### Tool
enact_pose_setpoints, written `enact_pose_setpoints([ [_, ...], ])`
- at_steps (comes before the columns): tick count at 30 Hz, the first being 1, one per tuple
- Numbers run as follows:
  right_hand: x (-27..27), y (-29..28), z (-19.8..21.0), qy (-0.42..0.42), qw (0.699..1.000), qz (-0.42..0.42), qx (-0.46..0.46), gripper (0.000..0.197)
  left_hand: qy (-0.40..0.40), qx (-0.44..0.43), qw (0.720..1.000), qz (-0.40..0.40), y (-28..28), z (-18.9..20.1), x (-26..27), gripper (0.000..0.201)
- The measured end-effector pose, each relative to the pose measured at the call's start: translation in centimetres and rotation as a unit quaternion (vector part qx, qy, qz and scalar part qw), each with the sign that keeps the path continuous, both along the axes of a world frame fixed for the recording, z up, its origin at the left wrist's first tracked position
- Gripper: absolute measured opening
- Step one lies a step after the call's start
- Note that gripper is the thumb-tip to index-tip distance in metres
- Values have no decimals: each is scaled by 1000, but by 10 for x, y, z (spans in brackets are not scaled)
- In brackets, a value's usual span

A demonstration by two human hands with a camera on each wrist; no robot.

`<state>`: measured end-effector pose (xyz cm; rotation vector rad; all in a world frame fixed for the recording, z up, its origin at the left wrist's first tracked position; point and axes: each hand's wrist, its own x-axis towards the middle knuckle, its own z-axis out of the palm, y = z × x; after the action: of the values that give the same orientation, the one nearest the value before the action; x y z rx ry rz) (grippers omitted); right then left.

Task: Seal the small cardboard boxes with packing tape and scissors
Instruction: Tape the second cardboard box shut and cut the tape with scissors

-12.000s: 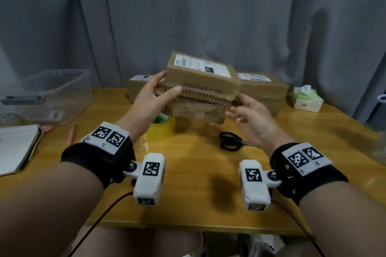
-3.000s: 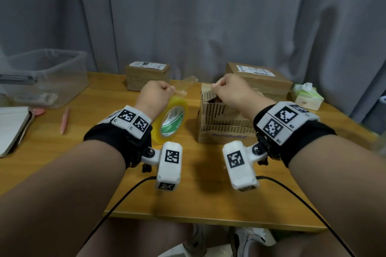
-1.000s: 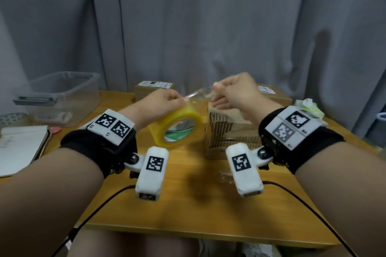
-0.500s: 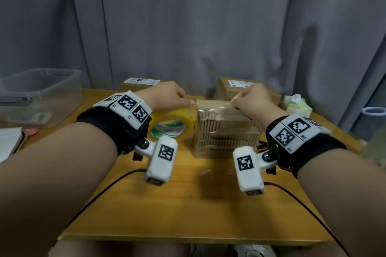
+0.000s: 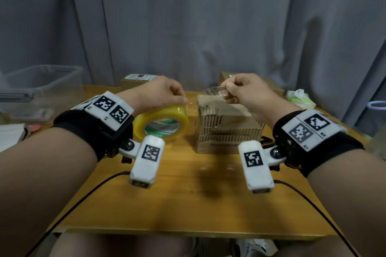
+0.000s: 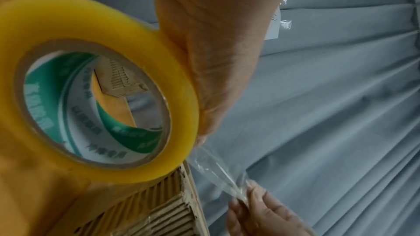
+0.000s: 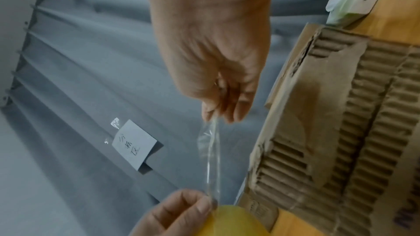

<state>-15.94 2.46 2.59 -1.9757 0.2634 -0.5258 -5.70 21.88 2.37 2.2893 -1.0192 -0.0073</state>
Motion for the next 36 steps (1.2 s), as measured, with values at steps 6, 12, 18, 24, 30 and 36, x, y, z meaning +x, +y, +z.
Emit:
enact_pose_setpoints([
  [6,-5,8,13,59,997,32,31,35,-47,-11,999,22,5,5,-4,10],
  [12,0,16,11,36,994,42,-93,21,-93,7,996,5,1,7,-8,12],
  [18,2,33,16,11,983,50,175,4,-87,-24,996,23,-4,3,-8,11],
  [24,11,43,16,-32,976,-1,214,12,27,-70,995,62,0,-3,-9,41],
  [30,15,41,14,-26,988,-45,145,13,140,-84,986,37,9,-3,-15,23],
  [36,9,39,3,-66,996,-39,48,19,94,-48,994,34,13,-14,-9,35],
])
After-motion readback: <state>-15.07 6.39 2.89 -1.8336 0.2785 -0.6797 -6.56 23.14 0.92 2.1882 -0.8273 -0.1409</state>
